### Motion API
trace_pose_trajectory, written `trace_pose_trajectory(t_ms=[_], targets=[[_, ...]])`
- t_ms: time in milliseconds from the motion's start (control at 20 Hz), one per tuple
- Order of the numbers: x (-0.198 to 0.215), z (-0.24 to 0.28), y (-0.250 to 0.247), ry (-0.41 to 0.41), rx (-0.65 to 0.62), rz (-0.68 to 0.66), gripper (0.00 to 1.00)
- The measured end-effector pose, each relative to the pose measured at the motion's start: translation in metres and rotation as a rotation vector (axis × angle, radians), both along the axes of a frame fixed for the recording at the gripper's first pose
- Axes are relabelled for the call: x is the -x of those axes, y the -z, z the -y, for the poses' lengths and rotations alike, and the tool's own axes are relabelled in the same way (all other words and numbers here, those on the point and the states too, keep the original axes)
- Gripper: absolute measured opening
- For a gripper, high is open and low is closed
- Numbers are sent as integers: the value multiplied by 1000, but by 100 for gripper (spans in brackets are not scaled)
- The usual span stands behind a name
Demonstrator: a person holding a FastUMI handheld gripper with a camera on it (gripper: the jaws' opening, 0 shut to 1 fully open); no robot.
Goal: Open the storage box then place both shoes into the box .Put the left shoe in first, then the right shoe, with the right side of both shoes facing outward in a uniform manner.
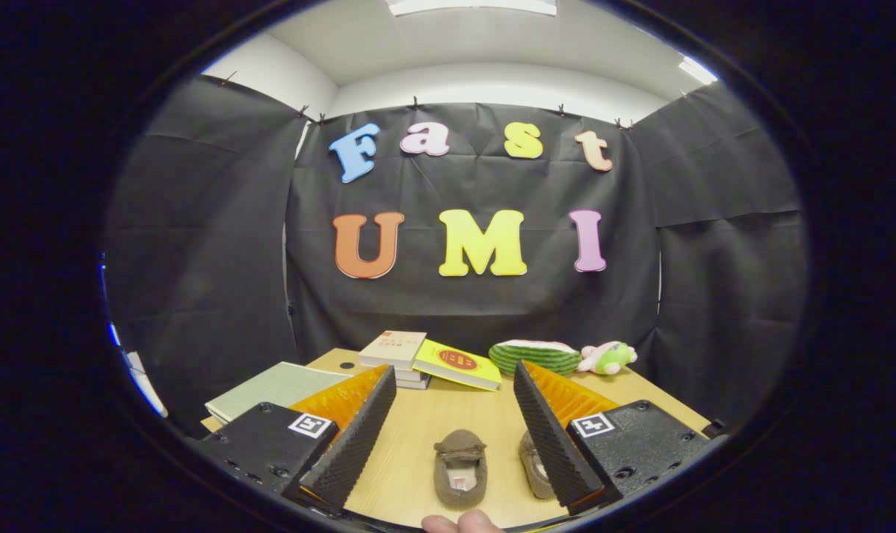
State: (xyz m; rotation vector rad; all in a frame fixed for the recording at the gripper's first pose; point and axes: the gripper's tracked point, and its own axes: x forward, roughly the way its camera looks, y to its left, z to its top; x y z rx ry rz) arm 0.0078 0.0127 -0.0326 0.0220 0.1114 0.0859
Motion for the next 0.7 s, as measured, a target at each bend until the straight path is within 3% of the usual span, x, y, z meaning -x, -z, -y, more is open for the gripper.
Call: trace_pose_trajectory(t_ms=[450, 550, 700], targets=[[-7, -20, 18, -122, -42, -40, 100], [-6, -34, 28, -191, -67, -72, 100], [-3, -66, 52, -356, -151, -184, 100]])
